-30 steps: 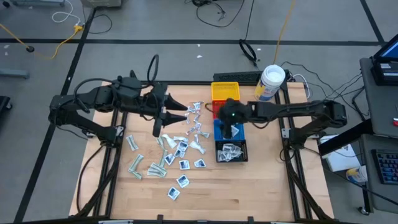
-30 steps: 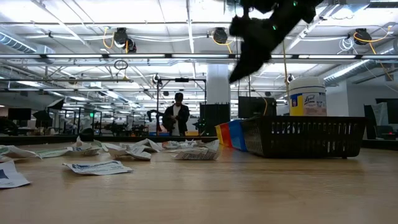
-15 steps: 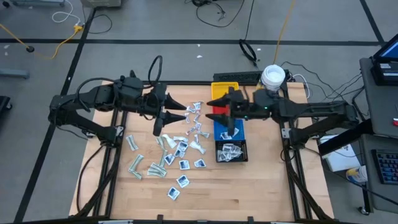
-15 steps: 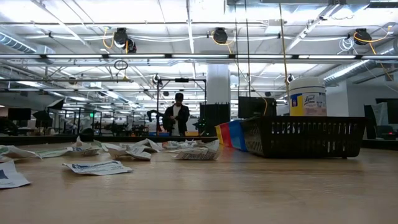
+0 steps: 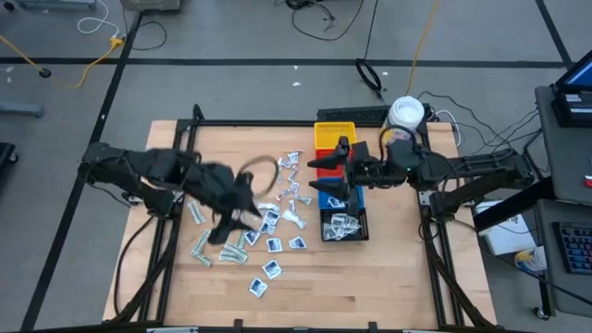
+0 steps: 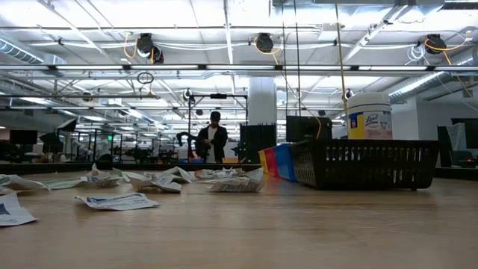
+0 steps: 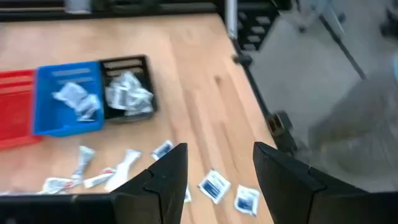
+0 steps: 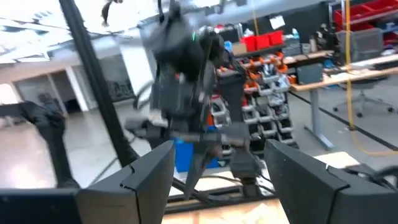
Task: Pick & Place First Aid Supplies
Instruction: Put the blue alcohol pad into the blue bin
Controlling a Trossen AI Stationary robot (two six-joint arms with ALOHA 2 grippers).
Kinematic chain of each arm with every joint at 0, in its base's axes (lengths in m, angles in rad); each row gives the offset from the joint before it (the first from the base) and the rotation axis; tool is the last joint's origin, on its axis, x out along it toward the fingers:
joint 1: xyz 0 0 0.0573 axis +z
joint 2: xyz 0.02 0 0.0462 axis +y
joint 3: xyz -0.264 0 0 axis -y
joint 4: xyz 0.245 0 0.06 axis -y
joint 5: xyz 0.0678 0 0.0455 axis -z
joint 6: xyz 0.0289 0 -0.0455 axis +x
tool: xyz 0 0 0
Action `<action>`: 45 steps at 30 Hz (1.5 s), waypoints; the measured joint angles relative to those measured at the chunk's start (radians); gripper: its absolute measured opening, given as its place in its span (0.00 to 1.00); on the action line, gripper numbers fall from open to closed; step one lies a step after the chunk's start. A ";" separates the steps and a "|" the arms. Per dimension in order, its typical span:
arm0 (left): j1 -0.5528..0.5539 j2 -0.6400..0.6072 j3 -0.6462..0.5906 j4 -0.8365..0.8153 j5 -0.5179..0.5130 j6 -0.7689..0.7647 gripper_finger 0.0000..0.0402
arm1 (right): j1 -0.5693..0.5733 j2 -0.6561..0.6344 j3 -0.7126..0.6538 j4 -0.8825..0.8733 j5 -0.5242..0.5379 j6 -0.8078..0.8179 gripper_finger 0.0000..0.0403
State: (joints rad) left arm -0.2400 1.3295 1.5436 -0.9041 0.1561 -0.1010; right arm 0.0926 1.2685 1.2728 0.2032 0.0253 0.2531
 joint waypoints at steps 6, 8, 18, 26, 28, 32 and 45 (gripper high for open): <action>-0.159 0.094 0.000 -0.072 -0.081 0.028 0.47 | 0.036 -0.033 0.000 0.000 -0.001 -0.003 0.61; -0.200 0.137 0.000 -0.114 -0.101 0.038 0.47 | 0.045 -0.047 0.000 -0.003 -0.001 -0.003 0.61; -0.333 0.394 0.000 -0.142 -0.151 0.042 0.47 | 0.071 -0.103 0.000 -0.013 -0.003 -0.019 0.61; -0.391 0.595 0.000 -0.021 -0.131 0.042 0.47 | 0.081 -0.106 0.000 -0.021 -0.004 -0.057 0.61; -0.397 0.630 0.000 -0.006 -0.132 0.044 0.47 | 0.081 -0.106 0.000 -0.034 -0.004 -0.056 0.61; -0.397 0.690 0.000 -0.001 -0.130 0.044 0.46 | 0.081 -0.106 -0.001 -0.051 -0.004 -0.057 0.61; -0.402 0.806 0.003 0.076 -0.105 0.035 0.30 | 0.088 -0.106 -0.001 -0.058 -0.004 -0.057 0.61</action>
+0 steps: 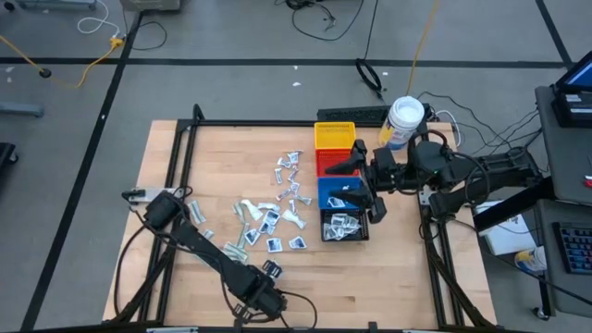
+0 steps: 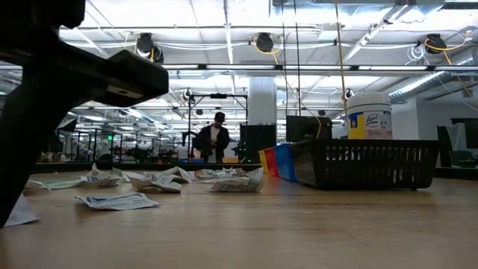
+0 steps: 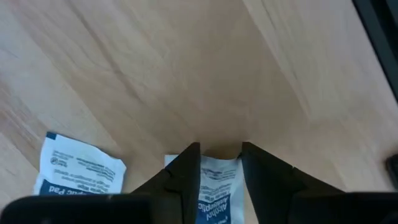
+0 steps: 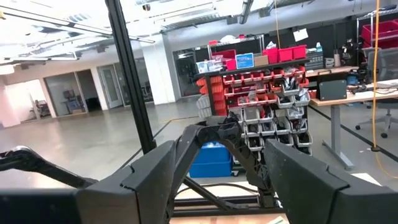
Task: Pick & Place First Aid Supplies
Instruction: Put the blue alcohol pad into the blue bin
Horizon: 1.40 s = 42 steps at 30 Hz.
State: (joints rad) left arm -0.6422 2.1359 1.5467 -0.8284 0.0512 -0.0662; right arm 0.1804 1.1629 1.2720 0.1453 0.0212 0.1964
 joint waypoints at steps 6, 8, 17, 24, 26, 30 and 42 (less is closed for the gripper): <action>-0.001 0.012 -0.010 0.020 -0.007 0.002 0.20 | 0.020 0.000 0.000 0.002 -0.005 -0.003 0.61; -0.001 0.012 -0.011 0.020 -0.008 0.002 0.16 | 0.024 0.000 0.000 0.002 -0.004 -0.007 0.61; 0.002 0.006 -0.013 0.019 -0.008 -0.020 0.01 | 0.025 0.000 0.000 0.000 -0.001 -0.007 0.59; 0.016 -0.137 -0.021 0.015 0.079 -0.192 0.00 | 0.025 0.000 0.000 0.000 0.000 -0.007 0.59; 0.018 -0.212 -0.018 0.022 0.025 -0.243 0.00 | 0.025 0.000 0.000 0.000 0.002 -0.007 0.59; 0.037 -0.359 -0.019 0.012 -0.145 -0.329 0.00 | 0.025 0.000 0.000 -0.001 0.008 -0.007 0.59; 0.155 -0.782 -0.016 0.192 -0.511 -0.257 0.00 | 0.001 0.000 0.000 0.000 0.062 -0.024 0.60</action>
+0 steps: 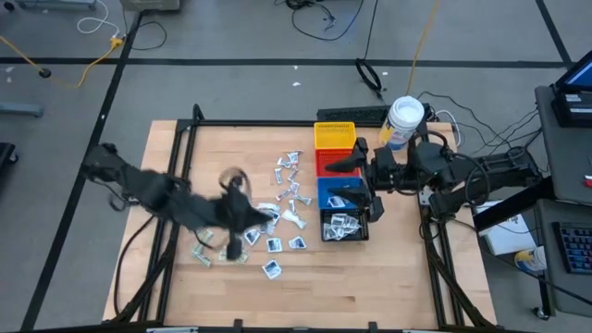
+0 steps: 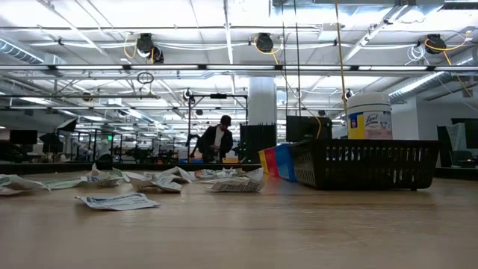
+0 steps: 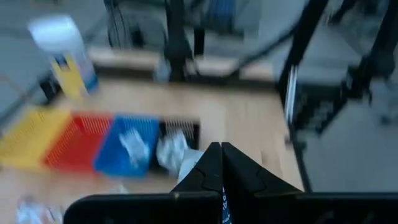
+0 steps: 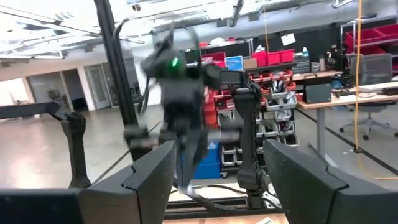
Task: Pick & Place First Aid Supplies
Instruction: Put the blue alcohol pad into the blue bin
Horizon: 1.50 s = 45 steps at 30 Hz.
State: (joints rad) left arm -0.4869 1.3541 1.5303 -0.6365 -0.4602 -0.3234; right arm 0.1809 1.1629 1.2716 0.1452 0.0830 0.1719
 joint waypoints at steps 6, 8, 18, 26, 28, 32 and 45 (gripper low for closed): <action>0.094 -0.132 0.000 0.161 0.002 0.175 0.00 | -0.041 0.000 0.000 0.000 0.053 0.025 0.60; 0.129 -0.164 0.000 0.197 0.003 0.231 0.00 | -0.058 0.000 0.000 0.000 0.055 0.027 0.60; 0.369 -0.221 0.001 0.361 0.345 0.328 0.00 | -0.139 0.018 0.000 0.023 0.010 0.090 0.60; 0.492 -0.097 0.001 0.555 0.601 0.224 0.00 | -0.191 0.094 0.075 0.057 -0.169 0.122 0.60; 0.506 -0.059 0.001 0.618 0.636 0.204 0.00 | -0.199 0.110 0.098 0.062 -0.198 0.111 0.60; 0.526 0.017 0.020 0.692 0.696 0.159 0.00 | -0.209 0.126 0.119 0.071 -0.275 0.101 0.60; 0.529 0.155 0.116 0.706 0.726 0.131 0.00 | -0.207 0.123 0.125 0.060 -0.355 0.082 0.59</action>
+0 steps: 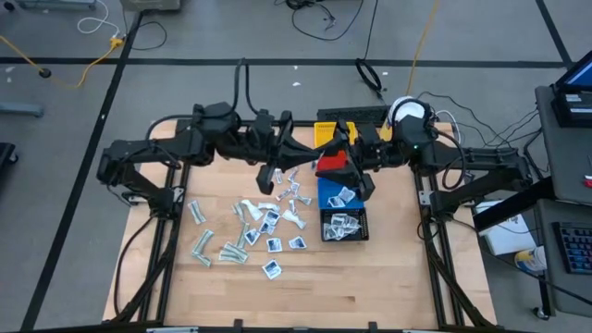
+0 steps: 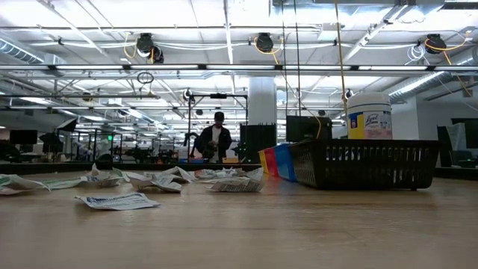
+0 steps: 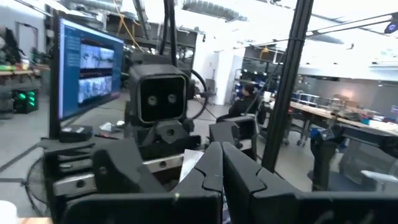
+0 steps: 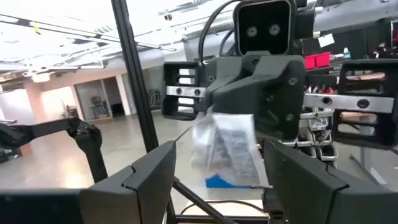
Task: Pick & Place First Aid Supplies
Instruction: Put the blue alcohol pad into the blue bin
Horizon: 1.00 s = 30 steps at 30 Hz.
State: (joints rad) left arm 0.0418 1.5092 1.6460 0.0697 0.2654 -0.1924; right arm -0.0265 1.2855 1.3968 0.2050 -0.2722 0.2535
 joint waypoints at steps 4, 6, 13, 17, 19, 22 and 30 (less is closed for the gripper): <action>0.000 -0.003 0.002 0.005 -0.007 0.003 0.00 | 0.002 -0.001 0.000 0.008 -0.023 -0.007 0.49; 0.000 -0.002 0.002 0.003 -0.009 0.002 0.00 | 0.002 -0.001 0.000 0.008 -0.028 -0.007 0.38; 0.000 -0.002 0.002 -0.015 -0.033 0.000 0.00 | 0.001 -0.001 0.000 0.001 -0.027 -0.002 0.03; 0.000 -0.003 0.002 -0.025 -0.064 -0.074 0.04 | 0.001 -0.008 0.000 -0.027 -0.038 0.012 0.01; 0.007 -0.013 0.001 -0.055 -0.072 -0.120 0.10 | -0.002 -0.018 0.000 -0.067 -0.044 0.013 0.00; 0.016 -0.040 0.001 -0.132 -0.063 -0.133 0.21 | -0.013 -0.030 0.002 -0.164 -0.047 0.019 0.00; 0.039 -0.108 0.001 -0.436 -0.057 -0.199 0.45 | -0.067 0.029 0.234 -0.834 0.044 -0.112 0.00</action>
State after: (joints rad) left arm 0.0807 1.4014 1.6474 -0.3662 0.2080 -0.3913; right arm -0.0938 1.3146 1.6307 -0.6291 -0.2286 0.1414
